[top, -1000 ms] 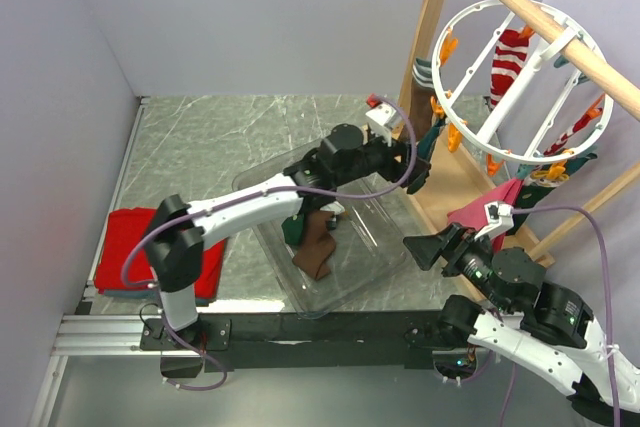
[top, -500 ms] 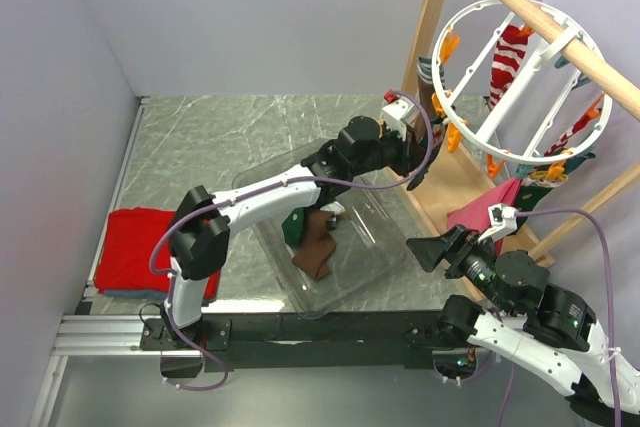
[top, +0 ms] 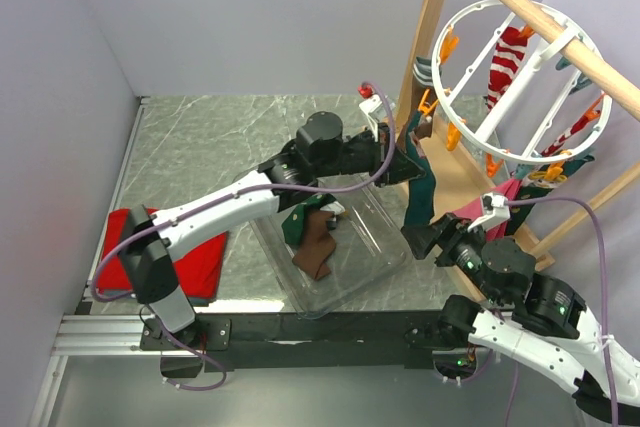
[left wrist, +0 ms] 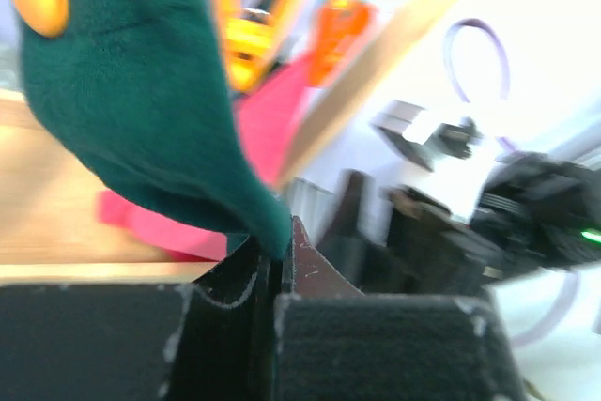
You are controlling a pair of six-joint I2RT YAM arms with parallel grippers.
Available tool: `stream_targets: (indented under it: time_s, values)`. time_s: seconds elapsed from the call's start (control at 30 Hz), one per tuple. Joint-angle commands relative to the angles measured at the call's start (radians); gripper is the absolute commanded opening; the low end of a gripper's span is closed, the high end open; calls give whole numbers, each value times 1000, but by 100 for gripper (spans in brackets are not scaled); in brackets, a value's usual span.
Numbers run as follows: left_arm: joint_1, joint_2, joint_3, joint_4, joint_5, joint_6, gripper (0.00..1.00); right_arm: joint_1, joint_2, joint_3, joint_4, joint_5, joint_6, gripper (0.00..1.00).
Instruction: Remove the socks clipped to the hanger
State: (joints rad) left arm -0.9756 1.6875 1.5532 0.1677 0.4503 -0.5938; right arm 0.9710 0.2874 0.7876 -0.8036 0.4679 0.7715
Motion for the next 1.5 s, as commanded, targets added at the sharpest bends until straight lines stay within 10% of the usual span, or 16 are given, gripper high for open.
stream_targets:
  time_s: [0.0, 0.53, 0.73, 0.87, 1.17, 1.47]
  values:
    - [-3, -72, -51, 88, 123, -127, 4, 6, 39, 55, 113, 43, -49, 86]
    - [-69, -57, -53, 95, 176, -198, 4, 6, 36, 45, 208, -31, -132, 76]
    - [-86, -48, -48, 98, 173, -201, 6, 6, -10, 10, 234, -9, -135, 37]
    - [-86, -34, -31, 60, 162, -176, 28, 5, -30, -4, 225, -11, -127, 0]
    - [-86, -69, 88, -117, -69, 4, 88, 6, -62, -31, 169, -61, -112, 0]
    - [-83, -28, 241, -185, -292, 86, 86, 5, -67, -44, 164, -104, -112, 0]
